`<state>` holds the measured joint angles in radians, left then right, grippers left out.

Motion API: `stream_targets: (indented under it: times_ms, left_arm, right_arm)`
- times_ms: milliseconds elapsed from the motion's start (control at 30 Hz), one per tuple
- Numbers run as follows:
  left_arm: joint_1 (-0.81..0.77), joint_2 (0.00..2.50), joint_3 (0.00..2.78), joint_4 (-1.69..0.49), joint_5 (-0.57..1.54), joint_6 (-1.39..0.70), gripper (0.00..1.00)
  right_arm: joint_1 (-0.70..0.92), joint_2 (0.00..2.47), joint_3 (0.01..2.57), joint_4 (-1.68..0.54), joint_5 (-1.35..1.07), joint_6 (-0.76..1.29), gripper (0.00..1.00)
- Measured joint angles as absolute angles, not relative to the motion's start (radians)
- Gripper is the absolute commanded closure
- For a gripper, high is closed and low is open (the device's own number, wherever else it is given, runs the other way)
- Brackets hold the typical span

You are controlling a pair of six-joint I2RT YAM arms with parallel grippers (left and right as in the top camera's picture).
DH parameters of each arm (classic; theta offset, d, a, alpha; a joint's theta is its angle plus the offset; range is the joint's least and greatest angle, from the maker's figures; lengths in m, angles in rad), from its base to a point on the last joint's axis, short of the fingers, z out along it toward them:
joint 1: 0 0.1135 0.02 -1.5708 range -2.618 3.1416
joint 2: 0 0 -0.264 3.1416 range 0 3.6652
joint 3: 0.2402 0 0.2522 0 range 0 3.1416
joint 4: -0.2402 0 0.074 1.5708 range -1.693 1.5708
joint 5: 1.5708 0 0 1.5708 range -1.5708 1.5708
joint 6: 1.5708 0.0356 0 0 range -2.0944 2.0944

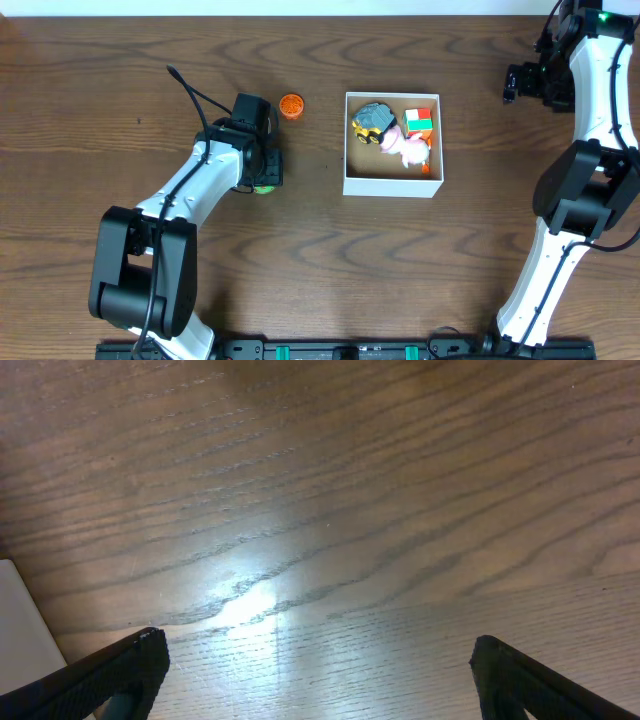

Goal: Pack container
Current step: 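Carry the ball with the left gripper into the white box and release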

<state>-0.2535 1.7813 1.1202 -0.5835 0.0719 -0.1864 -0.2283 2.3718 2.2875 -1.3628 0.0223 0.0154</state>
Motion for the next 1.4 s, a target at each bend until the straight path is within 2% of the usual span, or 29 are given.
stream_targets:
  times_ms: [33,367,633,900,1167,1400]
  left_arm:
    - [-0.253,1.781,1.120,-0.584,0.072,-0.187,0.43]
    - [-0.253,1.770,1.121,-0.618,0.072,-0.182,0.42]
    - [-0.286,1.594,1.192,-0.630,0.072,-0.178,0.41]
    - [-0.477,1.430,1.237,-0.527,0.071,-0.179,0.41]
    - [-0.709,1.463,1.237,-0.348,0.072,-0.183,0.41]
    - [-0.779,1.545,1.237,-0.219,0.075,-0.187,0.41]
  right_arm:
    - [-0.228,2.372,2.288,-1.363,0.022,0.015,0.01]
    - [-0.228,2.372,2.288,-1.363,0.022,0.015,0.01]
    - [-0.228,2.372,2.288,-1.363,0.022,0.015,0.01]
    - [-0.228,2.372,2.288,-1.363,0.022,0.015,0.01]
    - [-0.228,2.372,2.288,-1.363,0.022,0.015,0.01]
    - [-0.228,2.372,2.288,-1.363,0.022,0.015,0.01]
